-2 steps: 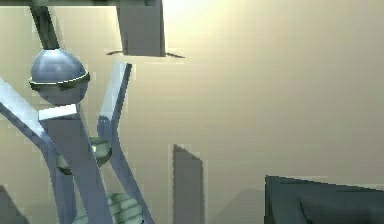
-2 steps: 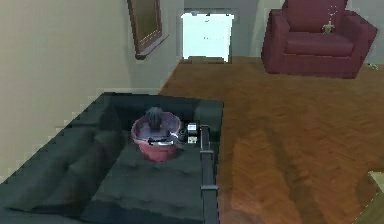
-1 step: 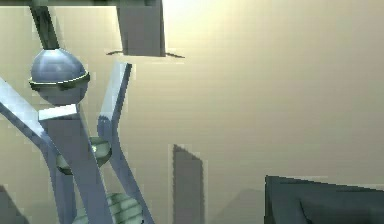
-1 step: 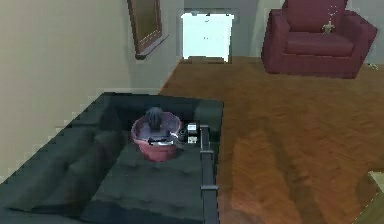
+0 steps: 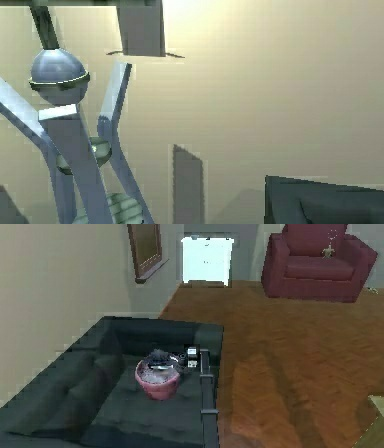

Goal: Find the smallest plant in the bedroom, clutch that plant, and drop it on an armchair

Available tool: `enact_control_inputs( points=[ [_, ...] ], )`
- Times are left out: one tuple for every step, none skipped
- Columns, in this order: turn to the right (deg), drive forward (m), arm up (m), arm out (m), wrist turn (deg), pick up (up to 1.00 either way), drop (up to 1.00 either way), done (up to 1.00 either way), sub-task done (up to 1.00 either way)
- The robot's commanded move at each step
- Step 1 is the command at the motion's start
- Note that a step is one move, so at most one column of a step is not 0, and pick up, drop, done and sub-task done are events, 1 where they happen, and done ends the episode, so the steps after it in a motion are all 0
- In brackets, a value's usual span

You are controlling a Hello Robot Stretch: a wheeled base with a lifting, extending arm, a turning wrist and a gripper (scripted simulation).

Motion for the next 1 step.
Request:
enact_control_inputs(
  points=[
    [0.0, 0.0, 0.1, 0.0, 0.0, 0.0, 0.0, 0.0, 0.0]
  ],
)
